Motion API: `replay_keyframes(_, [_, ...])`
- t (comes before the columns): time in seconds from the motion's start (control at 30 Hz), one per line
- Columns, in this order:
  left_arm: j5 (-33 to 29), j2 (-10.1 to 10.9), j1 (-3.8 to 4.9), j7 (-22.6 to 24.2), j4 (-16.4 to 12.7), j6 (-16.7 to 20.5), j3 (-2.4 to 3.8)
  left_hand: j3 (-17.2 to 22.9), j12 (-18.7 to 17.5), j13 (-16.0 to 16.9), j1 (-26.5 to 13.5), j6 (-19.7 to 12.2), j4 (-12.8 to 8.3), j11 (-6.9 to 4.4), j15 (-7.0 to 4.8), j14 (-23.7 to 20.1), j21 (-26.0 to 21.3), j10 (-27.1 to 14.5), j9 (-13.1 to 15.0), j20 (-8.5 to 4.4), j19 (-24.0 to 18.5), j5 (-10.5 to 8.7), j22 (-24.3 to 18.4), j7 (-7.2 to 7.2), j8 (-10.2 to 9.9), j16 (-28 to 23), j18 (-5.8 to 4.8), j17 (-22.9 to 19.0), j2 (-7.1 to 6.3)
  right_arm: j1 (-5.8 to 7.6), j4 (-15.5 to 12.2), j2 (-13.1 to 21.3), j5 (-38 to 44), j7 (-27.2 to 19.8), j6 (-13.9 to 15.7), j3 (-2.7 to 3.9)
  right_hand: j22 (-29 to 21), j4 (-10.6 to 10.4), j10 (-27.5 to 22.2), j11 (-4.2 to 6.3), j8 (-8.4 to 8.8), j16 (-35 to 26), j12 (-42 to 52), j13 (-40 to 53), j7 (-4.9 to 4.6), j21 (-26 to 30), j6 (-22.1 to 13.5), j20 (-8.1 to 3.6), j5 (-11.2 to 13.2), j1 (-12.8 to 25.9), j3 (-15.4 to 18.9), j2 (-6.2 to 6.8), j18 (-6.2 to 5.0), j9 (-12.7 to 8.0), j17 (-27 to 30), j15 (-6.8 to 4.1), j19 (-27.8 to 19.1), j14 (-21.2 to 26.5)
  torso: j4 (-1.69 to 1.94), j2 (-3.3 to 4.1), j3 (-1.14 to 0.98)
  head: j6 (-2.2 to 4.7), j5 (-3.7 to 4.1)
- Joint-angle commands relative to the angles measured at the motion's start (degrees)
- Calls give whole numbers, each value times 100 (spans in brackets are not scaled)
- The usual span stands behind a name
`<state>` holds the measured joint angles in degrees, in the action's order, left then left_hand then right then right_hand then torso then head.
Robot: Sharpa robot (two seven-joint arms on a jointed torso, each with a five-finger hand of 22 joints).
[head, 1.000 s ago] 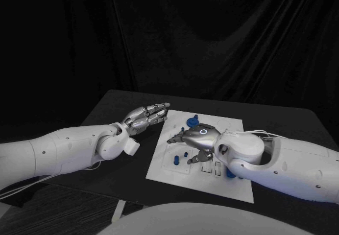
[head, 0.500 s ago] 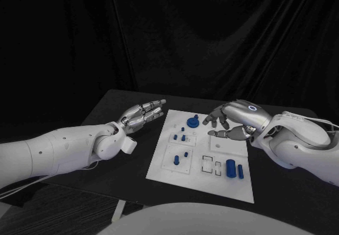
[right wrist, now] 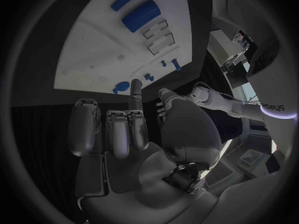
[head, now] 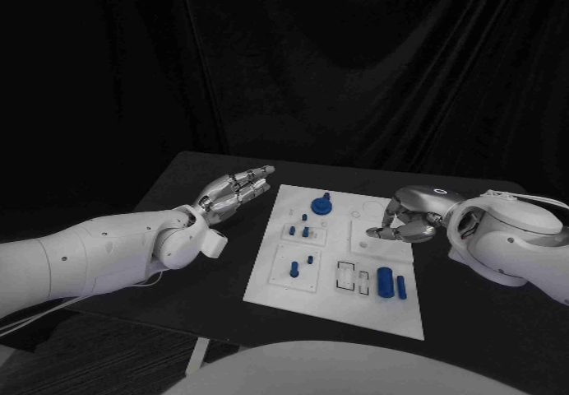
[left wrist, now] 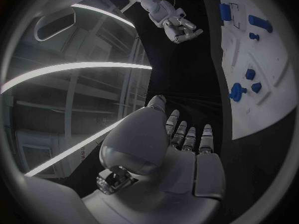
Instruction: Assemble the parts on the task board
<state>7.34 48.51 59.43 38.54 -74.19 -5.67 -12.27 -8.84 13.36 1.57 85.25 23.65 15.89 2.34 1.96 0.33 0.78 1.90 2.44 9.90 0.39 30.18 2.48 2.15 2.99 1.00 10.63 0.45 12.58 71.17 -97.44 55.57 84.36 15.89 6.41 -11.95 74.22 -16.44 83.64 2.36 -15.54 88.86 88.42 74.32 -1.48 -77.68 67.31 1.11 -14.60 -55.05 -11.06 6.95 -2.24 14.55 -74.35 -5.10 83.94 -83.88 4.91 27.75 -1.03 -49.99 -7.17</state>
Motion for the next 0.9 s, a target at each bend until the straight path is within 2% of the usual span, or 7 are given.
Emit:
replay_keyframes(0.03, [-36, -24, -9, 541, 11, -4, 6, -241, 78, 27, 127, 8, 73, 21, 37, 4, -14, 5, 12, 44, 48, 89, -53, -26, 55, -15, -45, -14, -14, -22, 49, -28, -504, 1139, -852, 4, 1255, -14, 636, 48, 96, 114, 158, 1568, -46, -98, -252, -62, -54, -160, -14, 53, -23, 99, -1565, -85, 236, -612, 7, 20, -10, -1, 21])
replay_keyframes(0.13, [-36, -36, -19, 515, 23, -34, 6, -218, 64, 24, 180, -32, 70, 38, 60, 2, -19, -7, 7, 142, 40, 119, -69, -9, 41, -18, -50, -16, 13, -42, 102, -65, -642, 1325, -951, 4, 1257, -39, 636, 21, 198, 114, 158, 1568, -74, -128, -306, -55, -35, -256, 10, 101, -17, 252, -1565, -75, 243, -612, 3, 26, -11, -1, 35])
replay_keyframes(0.33, [-36, -34, -52, 475, 31, -76, 6, -182, 34, 20, 252, -90, 59, 84, 106, 1, -20, -29, 2, 233, 39, 167, -72, 19, 24, -19, -48, -16, 36, -101, 181, -148, -726, 1709, -1396, 4, 1372, -6, 636, -52, -3, 114, 158, 1568, -29, -548, -37, -57, 75, -273, 39, 45, 65, 647, -1565, -48, 378, -612, 5, 22, -10, -1, 7])
replay_keyframes(0.47, [-36, -25, -70, 435, 36, -105, 6, -163, 30, 20, 288, -71, 61, 78, 121, 0, -18, -38, 7, 287, 42, 180, -68, 100, 28, -20, -45, -17, 45, -163, 233, -192, -746, 1863, -1467, 4, 1394, -11, 636, -10, -145, 114, 158, 1568, 43, -635, 215, -22, 59, -139, 54, -18, 84, 866, -1565, -17, 395, -612, 7, 20, -10, -1, -17])
replay_keyframes(0.57, [-36, -18, -79, 405, 41, -121, 6, -158, 20, 19, 296, -59, 61, 78, 125, 0, -18, -42, 9, 299, 41, 184, -71, 125, 30, -21, -44, -17, 49, -226, 267, -227, -754, 1917, -1362, 4, 1355, -3, 636, 114, -345, 114, 158, 1568, 193, -523, 683, -85, 102, 25, 50, -116, 52, 1096, -1565, -138, 341, -612, 8, 21, -9, -1, -41])
replay_keyframes(0.73, [-36, -7, -86, 363, 41, -150, 6, -148, 19, 19, 310, -51, 58, 91, 139, -1, -20, -46, 10, 321, 39, 188, -75, 157, 33, -22, -44, -17, 54, -291, 299, -292, -758, 1957, -1250, 4, 1330, -19, 636, 191, -356, 114, 158, 1568, 265, -453, 896, -182, 347, 258, 78, -170, 34, 1237, -1565, -228, 305, -612, 7, 21, -9, -1, -35])
replay_keyframes(0.9, [-36, -3, -89, 336, 39, -174, 6, -138, 15, 19, 324, -52, 55, 107, 160, -2, -22, -49, 10, 345, 35, 192, -83, 182, 33, -22, -45, -17, 57, -323, 334, -352, -760, 1988, -1265, 4, 1357, 4, 636, 174, -143, 114, 158, 1568, 228, -546, 756, -220, 397, 393, 70, -260, 56, 1188, -1565, -252, 343, -612, 7, 20, -9, -1, -36])
